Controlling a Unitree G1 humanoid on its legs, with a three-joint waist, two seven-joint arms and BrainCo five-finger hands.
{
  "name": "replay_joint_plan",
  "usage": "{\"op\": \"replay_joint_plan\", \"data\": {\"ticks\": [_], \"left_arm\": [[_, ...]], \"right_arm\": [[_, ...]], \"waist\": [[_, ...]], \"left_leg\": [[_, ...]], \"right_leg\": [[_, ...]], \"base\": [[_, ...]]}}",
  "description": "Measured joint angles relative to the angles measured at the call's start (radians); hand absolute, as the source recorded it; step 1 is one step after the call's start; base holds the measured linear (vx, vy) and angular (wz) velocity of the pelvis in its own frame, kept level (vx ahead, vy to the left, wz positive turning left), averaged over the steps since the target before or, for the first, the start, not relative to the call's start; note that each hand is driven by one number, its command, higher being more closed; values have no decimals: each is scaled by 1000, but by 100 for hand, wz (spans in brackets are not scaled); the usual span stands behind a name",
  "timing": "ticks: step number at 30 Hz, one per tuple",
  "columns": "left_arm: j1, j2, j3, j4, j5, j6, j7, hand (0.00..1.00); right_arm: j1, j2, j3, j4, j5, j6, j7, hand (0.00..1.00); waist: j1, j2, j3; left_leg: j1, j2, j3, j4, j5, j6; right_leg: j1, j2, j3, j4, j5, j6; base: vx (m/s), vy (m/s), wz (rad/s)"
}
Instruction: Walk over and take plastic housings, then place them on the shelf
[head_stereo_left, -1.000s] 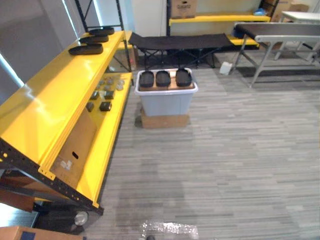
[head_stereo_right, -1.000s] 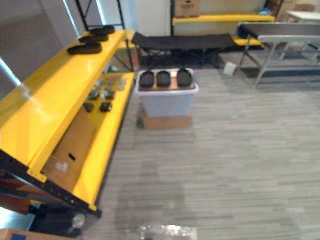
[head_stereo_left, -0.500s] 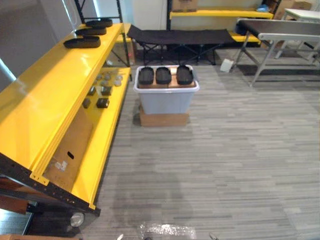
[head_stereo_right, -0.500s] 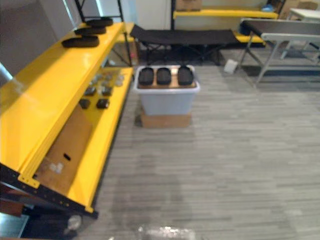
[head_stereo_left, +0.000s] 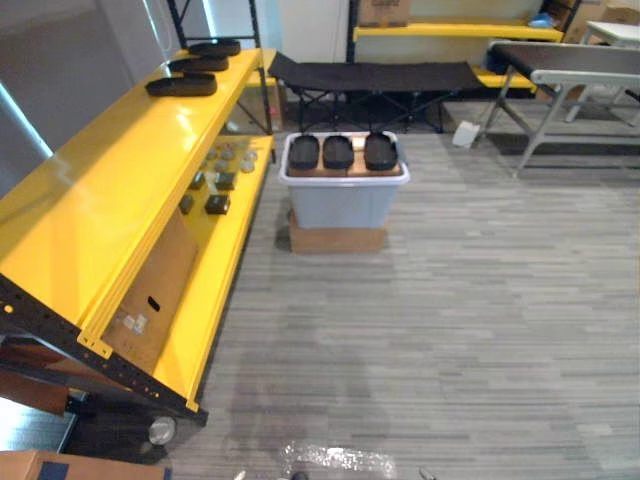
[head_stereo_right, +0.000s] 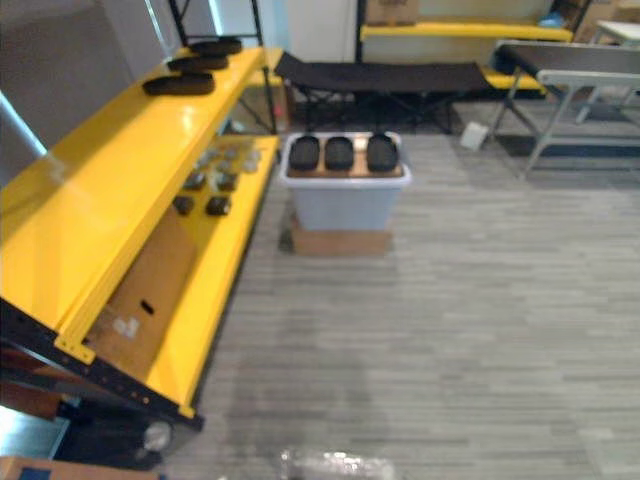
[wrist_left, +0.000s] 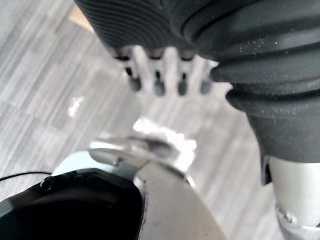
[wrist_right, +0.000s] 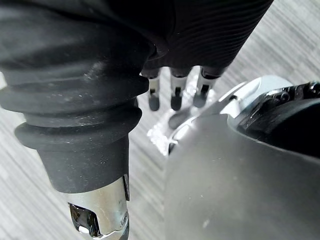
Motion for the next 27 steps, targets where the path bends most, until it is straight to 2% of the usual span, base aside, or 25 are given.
{"op": "replay_joint_plan", "data": {"ticks": [4, 9, 12, 18, 21, 22, 23, 25, 27], "left_arm": [[0, 2, 0, 0, -3, -3, 1, 0], [15, 1, 0, 2, -106, -24, 1, 0], [16, 0, 0, 2, -108, -34, -1, 0], [13, 1, 0, 2, -105, -38, -1, 0], [8, 0, -3, -3, -43, -29, -2, 0], [5, -1, -16, -5, -13, -28, 0, 0], [-5, -1, -42, -7, 15, -23, 1, 0], [-12, 10, -56, -5, 31, -15, 0, 0], [-21, 27, -66, -5, 33, -2, 0, 0]], "right_arm": [[-11, -1, 37, 12, 1, -2, 25, 0], [-13, -1, 51, 12, 2, -15, 24, 0], [-14, 1, 65, 11, 18, -34, 18, 0], [-14, -1, 65, 10, 23, -31, -7, 0], [9, 3, 31, -12, 25, -26, -22, 0], [16, 2, 24, -19, 48, -31, -27, 0], [20, -6, 12, -34, 71, -34, -26, 0], [34, 11, 4, -36, 83, -34, -20, 0], [41, 27, -9, -37, 79, -32, 3, 0]], "waist": [[0, -4, 2], [-1, -5, 4], [-1, -6, 5], [-2, -11, 8], [-3, -15, 17], [-4, -9, 24], [-8, 5, 34], [-27, 11, 45], [-29, -10, 55]], "left_leg": [[0, 0, 1, 0, -2, -4], [-2, 0, -1, 0, -3, -4], [-1, -1, -3, 0, -3, -4], [7, -8, -3, 0, -3, -4], [29, -27, 1, 0, -37, 31], [40, -27, -5, 0, -53, 59], [56, -13, -10, 1, -56, 73], [73, 13, -26, 1, -65, 68], [90, 34, -24, 1, -78, 60]], "right_leg": [[3, 1, -1, -8, 0, 0], [3, 1, -6, -10, 0, 0], [4, 0, -8, -10, 0, 0], [5, -10, -9, 8, -7, 8], [-44, -67, -16, 202, -103, 27], [-91, -90, -6, 328, -113, 32], [-168, -102, -5, 474, -136, 9], [-215, -89, -2, 486, -173, -16], [-267, -63, 19, 425, -160, -4]], "base": [[9, -3, 0], [-7, -1, 1], [-36, 2, 1], [-23, 13, 1], [8, 72, 18], [38, 123, 10], [82, 136, 6], [101, 100, 20], [115, 42, 10]]}}
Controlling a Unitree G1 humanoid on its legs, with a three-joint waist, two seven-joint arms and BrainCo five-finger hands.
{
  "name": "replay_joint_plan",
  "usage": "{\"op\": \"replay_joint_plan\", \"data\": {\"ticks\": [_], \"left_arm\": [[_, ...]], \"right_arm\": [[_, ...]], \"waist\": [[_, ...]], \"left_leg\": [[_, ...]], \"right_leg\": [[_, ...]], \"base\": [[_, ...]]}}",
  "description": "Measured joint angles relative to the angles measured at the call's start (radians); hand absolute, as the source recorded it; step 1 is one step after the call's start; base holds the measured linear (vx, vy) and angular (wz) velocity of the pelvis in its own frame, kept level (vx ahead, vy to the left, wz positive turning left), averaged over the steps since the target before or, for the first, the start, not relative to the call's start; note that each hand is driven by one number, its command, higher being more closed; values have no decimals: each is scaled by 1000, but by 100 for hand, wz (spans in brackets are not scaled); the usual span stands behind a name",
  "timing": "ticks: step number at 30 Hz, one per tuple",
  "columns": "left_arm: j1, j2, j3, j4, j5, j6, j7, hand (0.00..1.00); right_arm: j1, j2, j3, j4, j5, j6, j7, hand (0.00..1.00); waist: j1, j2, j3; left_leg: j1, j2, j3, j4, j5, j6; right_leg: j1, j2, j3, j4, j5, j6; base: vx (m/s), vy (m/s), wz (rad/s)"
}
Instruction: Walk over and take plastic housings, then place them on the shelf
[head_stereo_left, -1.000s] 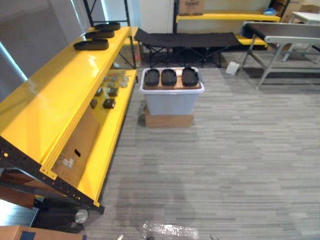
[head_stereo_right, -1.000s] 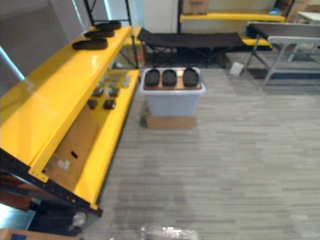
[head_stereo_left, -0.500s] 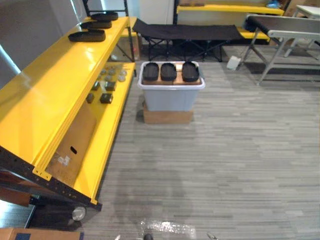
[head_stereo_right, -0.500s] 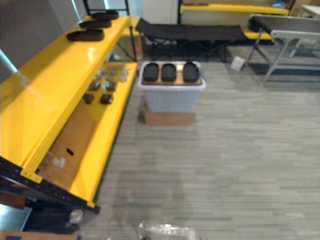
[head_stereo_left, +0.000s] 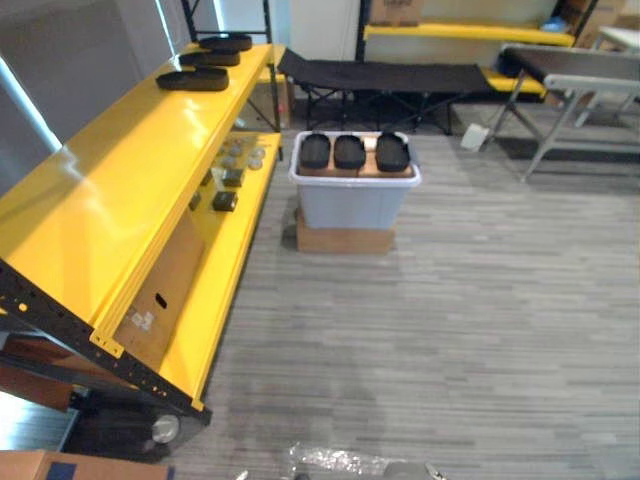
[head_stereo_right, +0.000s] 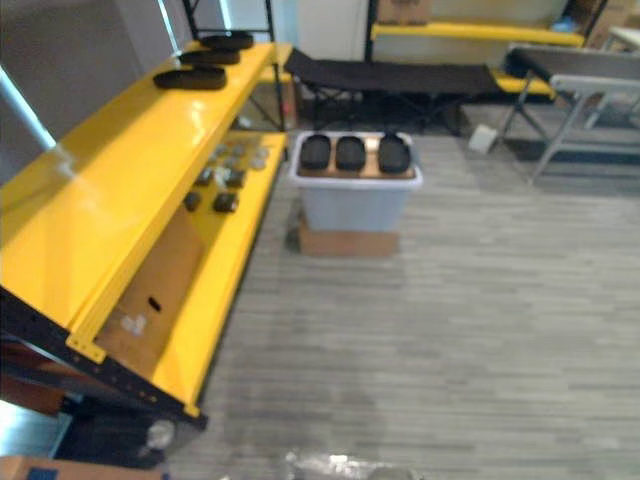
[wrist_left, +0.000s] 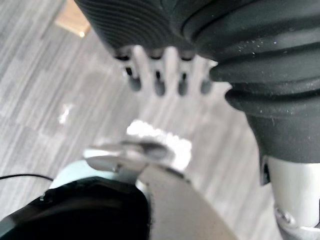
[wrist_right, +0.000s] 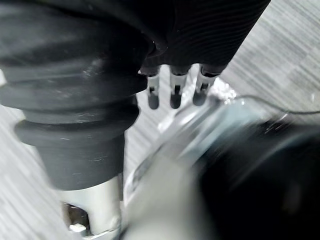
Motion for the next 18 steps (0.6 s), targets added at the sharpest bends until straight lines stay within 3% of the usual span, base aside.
{"op": "replay_joint_plan", "data": {"ticks": [1, 4, 6, 8, 10, 11, 12, 13, 14, 16, 18], "left_arm": [[-13, 5, 2, 2, 10, 5, 3, 0], [-12, -7, 54, -1, 11, 4, 9, 0], [-13, -14, 87, -19, 16, 2, 10, 0], [-11, -19, 90, -55, 18, -2, 11, 0], [0, -39, 116, -87, 17, -14, 15, 0], [9, -35, 126, -96, 4, -21, 18, 0], [12, -37, 126, -97, -5, -22, 25, 0], [20, -47, 127, -96, -19, -18, 34, 0], [17, -66, 127, -95, -21, -18, 32, 0], [6, -77, 134, -92, -19, -19, 32, 0], [8, -85, 134, -93, -19, -20, 30, 0]], "right_arm": [[15, 9, -11, 0, -2, 3, 17, 0], [64, 21, -44, -3, -24, 18, 32, 0], [95, 34, -44, -5, -51, 27, 37, 0], [121, 53, -63, 2, -62, 33, 42, 0], [126, 39, -63, 2, -69, 39, 56, 0], [119, 36, -63, 4, -84, 34, 55, 0], [106, 28, -62, 6, -91, 29, 58, 0], [89, -10, -58, -1, -96, 15, 69, 0], [35, -52, -39, -3, -126, -26, 58, 0], [-24, -88, -30, -4, -138, -61, 57, 0], [-81, -109, -32, -4, -158, -101, 60, 0]], "waist": [[0, -8, 4], [5, -9, 5], [2, -8, 5], [4, -8, 4], [-3, 17, -8], [7, 0, -18], [11, 13, -20], [16, 40, -40], [24, 79, -37], [30, 95, -9], [39, 99, 12]], "left_leg": [[5, 12, 2, 0, -7, -15], [49, 30, 45, 7, -46, -72], [70, 39, 55, 42, -90, -108], [70, 60, 56, 121, -165, -165], [80, 120, 58, 196, -240, -266], [41, 142, 53, 341, -244, -271], [11, 173, 48, 432, -246, -274], [-73, 234, 41, 635, -220, -277], [-207, 313, 42, 924, -180, -257], [-293, 351, 39, 1072, -190, -243], [-347, 323, 22, 1063, -197, -234]], "right_leg": [[-32, 15, 3, -70, 31, 11], [-85, 48, -3, -224, 158, -4], [-93, 56, -20, -249, 198, -24], [-100, 67, -29, -236, 216, -59], [-96, 110, -37, -195, 209, -76], [-75, 121, -30, -201, 242, -109], [-60, 141, -30, -203, 234, -125], [-31, 175, -30, -227, 217, -137], [13, 209, -20, -263, 202, -146], [87, 220, -9, -310, 197, -155], [185, 204, 2, -343, 192, -161]], "base": [[201, 29, -6], [282, 11, -27], [387, -53, -16], [436, -108, -1], [490, -165, 9], [499, -185, -4], [720, -319, -23], [675, -318, -35], [669, -307, -30], [526, -195, -10], [447, -111, -6]]}}
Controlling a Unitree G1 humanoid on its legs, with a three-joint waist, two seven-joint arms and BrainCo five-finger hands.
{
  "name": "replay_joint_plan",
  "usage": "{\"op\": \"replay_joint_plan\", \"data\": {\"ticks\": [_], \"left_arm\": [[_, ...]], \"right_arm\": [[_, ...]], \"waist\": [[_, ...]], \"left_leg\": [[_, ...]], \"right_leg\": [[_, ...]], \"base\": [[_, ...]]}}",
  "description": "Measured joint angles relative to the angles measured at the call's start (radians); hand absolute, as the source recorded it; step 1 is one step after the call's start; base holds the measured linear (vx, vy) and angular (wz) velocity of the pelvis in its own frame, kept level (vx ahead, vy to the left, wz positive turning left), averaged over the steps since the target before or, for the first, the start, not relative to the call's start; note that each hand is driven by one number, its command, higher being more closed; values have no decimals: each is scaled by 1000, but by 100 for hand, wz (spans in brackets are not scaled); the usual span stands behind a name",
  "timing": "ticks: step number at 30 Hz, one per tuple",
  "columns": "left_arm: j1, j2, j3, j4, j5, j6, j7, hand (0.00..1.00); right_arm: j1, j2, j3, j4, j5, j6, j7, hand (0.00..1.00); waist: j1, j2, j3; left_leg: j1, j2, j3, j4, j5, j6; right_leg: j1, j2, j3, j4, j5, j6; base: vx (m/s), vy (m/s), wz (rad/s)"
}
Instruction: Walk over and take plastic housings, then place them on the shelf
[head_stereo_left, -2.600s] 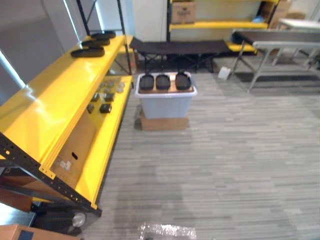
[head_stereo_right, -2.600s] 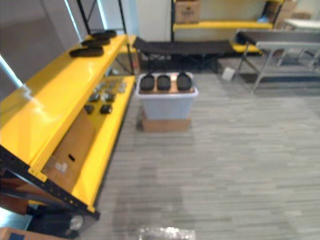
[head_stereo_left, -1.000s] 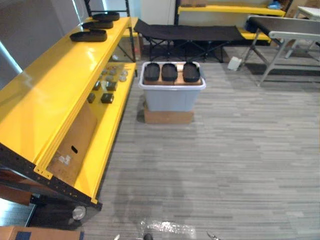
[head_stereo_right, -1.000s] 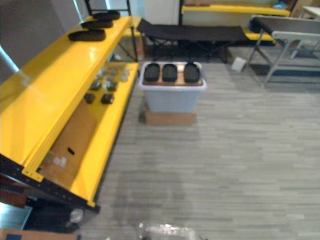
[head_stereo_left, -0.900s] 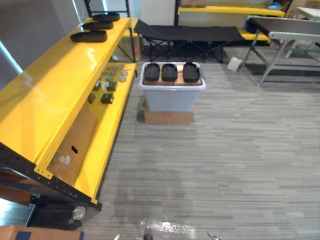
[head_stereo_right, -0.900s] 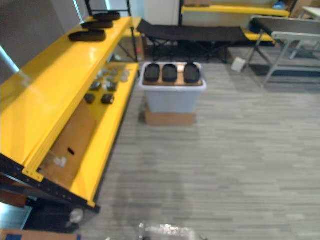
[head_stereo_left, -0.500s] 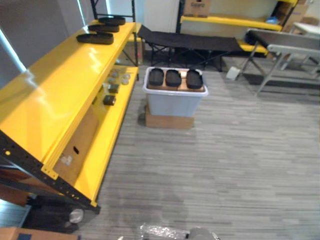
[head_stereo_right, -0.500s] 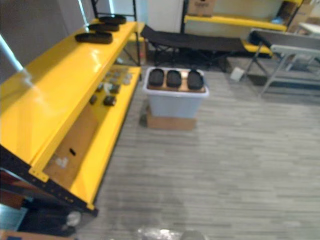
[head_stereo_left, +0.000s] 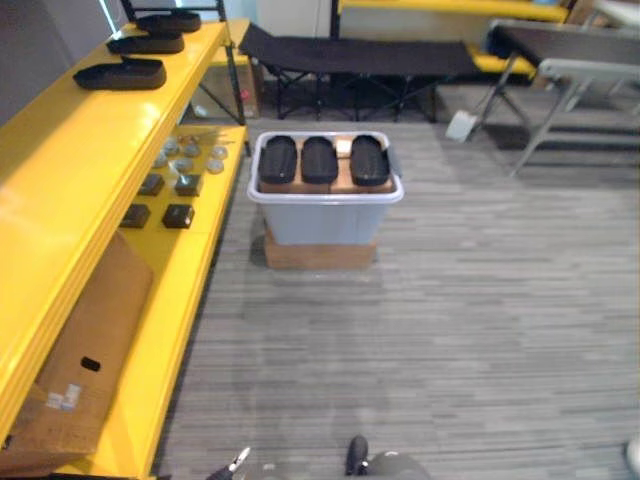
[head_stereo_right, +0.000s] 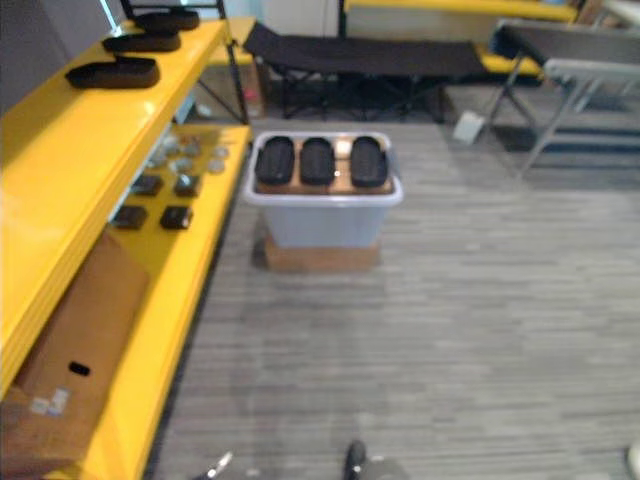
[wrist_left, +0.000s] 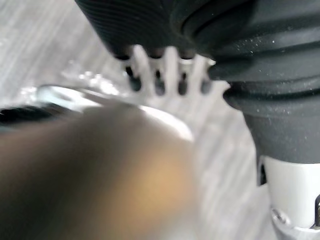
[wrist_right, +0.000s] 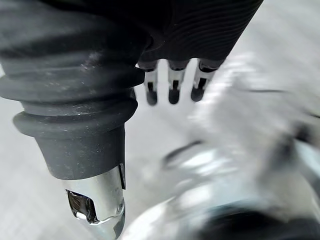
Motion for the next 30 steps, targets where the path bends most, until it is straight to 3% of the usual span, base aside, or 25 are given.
{"op": "replay_joint_plan", "data": {"ticks": [1, 3, 4, 5, 7, 8, 9, 10, 11, 13, 14, 15, 16, 17, 18, 19, 21, 23, 24, 25, 26, 27, 28, 29, 30], "left_arm": [[8, -3, 0, -4, 1, -2, -3, 0], [20, -4, -11, -25, 23, -8, -16, 0], [26, -11, -11, -23, 50, -19, -20, 0], [45, -24, -9, -25, 72, -29, -22, 0], [70, -27, -9, -22, 98, -40, -25, 0], [88, -18, -9, -23, 118, -50, -24, 0], [82, -15, -10, -24, 121, -52, -24, 0], [73, -3, -10, -23, 124, -53, -22, 0], [72, 0, -10, -22, 124, -53, -19, 0], [68, 7, -7, -18, 129, -51, -5, 0], [74, 11, -13, -18, 159, -52, 13, 0], [78, 16, -16, -19, 167, -53, 16, 0], [78, 31, -20, -19, 184, -59, 33, 0], [87, 43, -30, -20, 186, -67, 48, 0], [87, 47, -30, -21, 185, -75, 49, 0], [68, 52, -32, -25, 183, -94, 49, 0], [12, 57, -42, -47, 182, -118, 47, 0], [-50, 79, -68, -75, 144, -135, 24, 0], [-63, 79, -68, -75, 142, -135, 19, 0], [-73, 81, -68, -71, 130, -131, 13, 0], [-63, 87, -67, -68, 114, -129, 11, 0], [-56, 94, -66, -67, 114, -126, 10, 0], [-59, 75, -56, -55, 115, -120, 12, 0], [-57, 27, -57, -49, 115, -111, 11, 0], [-57, 2, -58, -38, 115, -107, 11, 0]], "right_arm": [[-31, -2, -7, -11, -1, -25, 1, 0], [-72, -3, -7, -37, -13, -52, 1, 0], [-92, -10, -5, -58, -20, -65, 2, 0], [-95, -15, 3, -67, -20, -71, 1, 0], [-89, -7, 50, -67, -20, -64, 3, 0], [-87, 10, 94, -67, -20, -54, 21, 0], [-91, 7, 106, -68, -20, -52, 30, 0], [-88, 6, 121, -67, -21, -42, 41, 0], [-88, 7, 130, -68, -24, -37, 45, 0], [-81, 19, 132, -58, -41, -26, 45, 0], [-69, 36, 132, -47, -41, -25, 45, 0], [-62, 48, 132, -39, -41, -25, 45, 0], [-46, 71, 129, -23, -48, -39, 36, 0], [-36, 66, 120, -35, -61, -56, 44, 0], [-39, 60, 120, -30, -71, -55, 44, 0], [-44, 59, 121, -21, -82, -56, 39, 0], [-48, 68, 120, -28, -78, -68, 19, 0], [-64, 77, 120, -36, -77, -71, 0, 0], [-65, 79, 119, -37, -77, -74, -2, 0], [-64, 85, 119, -39, -78, -78, -3, 0], [-58, 96, 120, -35, -78, -78, -4, 0], [-49, 106, 120, -35, -78, -78, -4, 0], [-48, 96, 121, -29, -78, -75, -10, 0], [-55, 74, 125, -23, -77, -69, -23, 0], [-56, 66, 126, -21, -77, -66, -25, 0]], "waist": [[21, -3, 1], [52, -18, 7], [56, -1, 11], [63, 15, 12], [95, 5, 13], [101, -26, 12], [100, -34, 20], [102, -43, 28], [103, -47, 30], [99, -59, 30], [98, -67, 27], [97, -73, 24], [88, -83, 19], [81, -92, 18], [75, -93, 17], [68, -88, 17], [62, -73, 18], [50, -69, 18], [48, -69, 19], [45, -72, 18], [47, -92, 9], [44, -112, -1], [49, -92, -5], [49, -39, -9], [46, -23, -6]], "left_leg": [[-38, -40, 5, -66, -6, 11], [-98, -134, 9, -251, -3, 18], [-135, -176, 2, -436, 38, 26], [-147, -194, 3, -643, 119, 32], [-124, -205, 7, -719, 290, 72], [-133, -227, 8, -669, 266, 127], [-156, -223, 9, -617, 241, 151], [-188, -213, 9, -529, 173, 179], [-189, -213, 9, -507, 147, 181], [-108, -238, 13, -560, 110, 204], [-36, -254, 19, -635, 110, 204], [-8, -264, 19, -660, 114, 197], [57, -282, 19, -708, 116, 195], [122, -294, 23, -746, 117, 194], [153, -294, 24, -761, 115, 192], [196, -282, 15, -789, 111, 184], [221, -250, -13, -808, 100, 163], [227, -214, -43, -808, 75, 121], [236, -207, -48, -808, 68, 110], [264, -195, -54, -808, 49, 78], [294, -195, -60, -806, 26, 41], [308, -202, -73, -805, 13, 25], [330, -171, -86, -792, -21, 1], [324, -121, -83, -782, -24, -10], [327, -107, -83, -787, -17, -15]], "right_leg": [[46, -22, 8, -12, -7, -1], [87, -73, 25, -15, -64, 36], [104, -80, 22, -15, -97, 63], [120, -75, 22, -16, -127, 71], [156, -78, 53, -31, -159, 78], [173, -98, 56, -37, -190, 68], [179, -99, 53, -29, -189, 73], [192, -98, 55, -27, -179, 90], [194, -103, 57, -15, -170, 104], [104, -143, 83, 252, -163, 129], [-26, -201, 93, 551, -117, 263], [-83, -223, 98, 671, -101, 301], [-162, -276, 76, 838, -113, 282], [-198, -326, 15, 879, -158, 240], [-202, -339, -21, 862, -183, 219], [-216, -340, -83, 771, -213, 194], [-247, -295, -96, 526, -211, 186], [-294, -248, -37, 222, -94, 171], [-302, -240, -17, 175, -48, 168], [-301, -221, 13, 109, 47, 157], [-297, -214, 51, 95, 164, 121], [-293, -217, 62, 107, 231, 96], [-263, -193, 45, 116, 130, 138], [-261, -147, 26, 117, 118, 116], [-259, -136, 23, 119, 97, 117]], "base": [[373, 9, -28], [361, 69, -27], [342, 136, -9], [413, 207, -8], [398, 222, -24], [469, 200, -9], [567, 222, 14], [468, 179, 11], [462, 189, 0], [431, 205, -6], [321, 162, -1], [404, 141, 13], [510, 130, 20], [433, 95, 18], [424, 32, 14], [382, -12, 26], [409, -56, 43], [360, -137, 34], [388, -199, 22], [418, -257, 16], [425, -293, 23], [547, -426, 19], [516, -420, 12], [500, -389, 5], [323, -236, -5]]}}
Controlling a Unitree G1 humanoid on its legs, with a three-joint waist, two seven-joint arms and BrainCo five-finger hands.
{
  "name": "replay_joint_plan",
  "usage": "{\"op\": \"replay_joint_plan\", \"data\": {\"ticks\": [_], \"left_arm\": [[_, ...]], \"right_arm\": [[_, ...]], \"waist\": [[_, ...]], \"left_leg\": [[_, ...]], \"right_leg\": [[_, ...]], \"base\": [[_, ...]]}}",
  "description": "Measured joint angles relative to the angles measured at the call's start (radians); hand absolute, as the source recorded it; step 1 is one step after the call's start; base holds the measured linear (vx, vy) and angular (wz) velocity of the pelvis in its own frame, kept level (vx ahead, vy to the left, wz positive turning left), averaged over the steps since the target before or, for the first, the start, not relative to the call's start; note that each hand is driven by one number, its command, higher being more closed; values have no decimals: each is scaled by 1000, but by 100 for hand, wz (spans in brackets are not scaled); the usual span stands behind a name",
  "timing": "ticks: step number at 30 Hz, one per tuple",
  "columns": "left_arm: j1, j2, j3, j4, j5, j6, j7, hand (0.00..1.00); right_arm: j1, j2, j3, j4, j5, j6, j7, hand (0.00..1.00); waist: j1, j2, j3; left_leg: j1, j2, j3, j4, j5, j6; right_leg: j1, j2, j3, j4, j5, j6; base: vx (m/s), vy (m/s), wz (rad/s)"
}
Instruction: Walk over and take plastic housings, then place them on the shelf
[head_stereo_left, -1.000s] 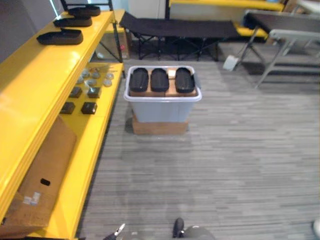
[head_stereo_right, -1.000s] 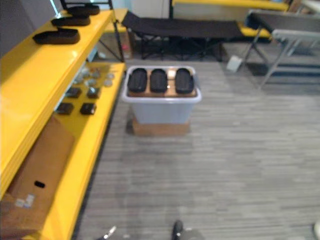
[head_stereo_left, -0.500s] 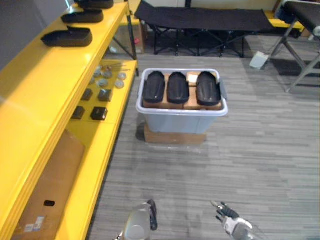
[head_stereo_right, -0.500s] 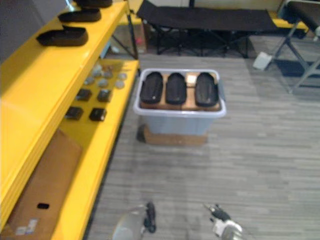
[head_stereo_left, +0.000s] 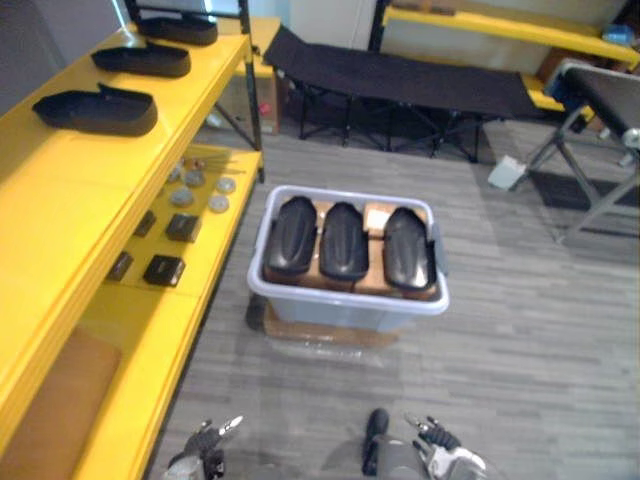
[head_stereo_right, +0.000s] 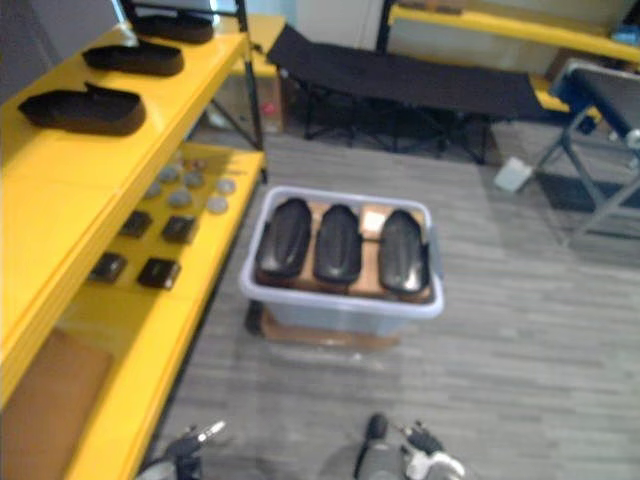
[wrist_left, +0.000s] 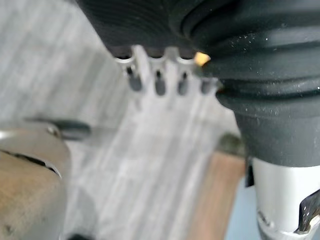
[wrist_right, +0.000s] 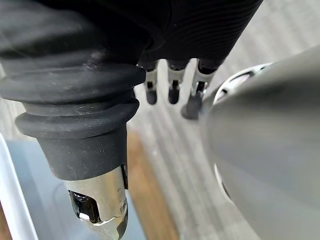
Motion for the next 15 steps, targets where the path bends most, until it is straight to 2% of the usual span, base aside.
{"op": "replay_joint_plan", "data": {"ticks": [1, 2, 3, 4, 5, 6, 7, 8, 9, 10, 11, 12, 13, 14, 15], "left_arm": [[-3, -34, 17, 18, -15, 7, 1, 0], [-4, -32, 21, 19, -19, 12, 1, 0], [-2, -30, 25, 22, -20, 17, 2, 0], [-2, -30, 33, 19, -20, 14, 2, 0], [-2, -28, 37, 17, -20, 10, 2, 0], [-2, -18, 47, 16, -24, 3, 4, 0], [0, -18, 48, 15, -36, -1, 6, 0], [7, -18, 46, 12, -43, -6, 11, 0], [7, -16, 44, 12, -42, -7, 11, 0], [7, -15, 35, 13, -37, -9, 11, 0], [10, -8, 30, 15, -30, -11, 12, 0], [12, -4, 29, 15, -29, -10, 12, 0], [20, 7, 27, 16, -16, -13, 12, 0], [12, 17, 24, 17, 3, -20, 15, 0], [7, 22, 20, 17, 7, -22, 17, 0]], "right_arm": [[-3, -12, 4, 4, 0, 6, -1, 0], [-3, -13, 5, 4, 1, 7, -1, 0], [3, -21, 24, 5, 0, 10, 0, 0], [14, -29, 38, 5, -3, 10, 2, 0], [18, -35, 46, 6, -4, 9, 3, 0], [23, -40, 57, 10, -25, 11, 6, 0], [25, -46, 60, 10, -43, 10, 7, 0], [36, -54, 51, 11, -55, 8, 8, 0], [38, -54, 41, 10, -62, 7, 8, 0], [41, -55, 38, 8, -62, 6, 7, 0], [45, -51, 32, 9, -61, 7, 4, 0], [46, -47, 32, 8, -61, 7, 4, 0], [50, -23, 32, 5, -61, 7, 4, 0], [49, -10, 30, 4, -60, 7, 0, 0], [49, -10, 30, 5, -60, 7, -1, 0]], "waist": [[-2, 27, 4], [-3, 27, 7], [-6, 18, 10], [-7, 13, 14], [-7, 10, 15], [1, 5, 22], [1, 9, 22], [-1, 9, 22], [-1, 9, 22], [-3, 11, 21], [1, 6, 21], [2, -3, 20], [-4, -16, 4], [-8, -42, 3], [-8, -48, 8]], "left_leg": [[8, 18, -2, 4, 16, -9], [5, 22, -8, 25, 27, -13], [-25, 25, -31, 122, 48, -17], [-101, 39, -63, 306, 79, -7], [-146, 47, -79, 406, 107, -4], [-234, 63, -99, 578, 115, -2], [-276, 64, -103, 611, 71, -2], [-318, 51, -67, 525, 35, 0], [-320, 39, -53, 450, 36, 1], [-323, 16, -42, 260, 59, 7], [-318, -6, -43, 155, 157, 33], [-309, -13, -35, 140, 158, 33], [-292, -52, -23, 81, 181, 42], [-295, -77, -20, 66, 185, 48], [-299, -87, -20, 66, 185, 48]], "right_leg": [[-3, 18, -1, 28, -37, -6], [-4, 18, 0, 47, -57, -10], [11, 21, 1, 66, -90, -15], [47, 28, 3, 47, -119, -25], [68, 30, 5, 32, -128, -29], [104, 37, 9, 2, -137, -33], [135, 40, 9, -19, -138, -34], [170, 32, 6, -46, -132, -24], [177, 26, 7, -53, -128, -17], [194, 20, 9, -71, -126, -1], [203, 9, 17, -82, -129, 22], [204, 1, 21, -83, -128, 24], [209, -22, 24, -97, -116, 51], [205, -43, 19, -115, -108, 63], [205, -49, 15, -120, -105, 68]], "base": [[231, -161, -4], [249, -212, -6], [213, -239, 2], [197, -236, 5], [158, -158, -4], [156, -92, -9], [209, -76, -19], [198, -48, -14], [186, 20, -21], [205, 126, -24], [168, 118, -24], [205, 131, -10], [260, 111, 7], [260, 111, 13], [225, 116, 16]]}}
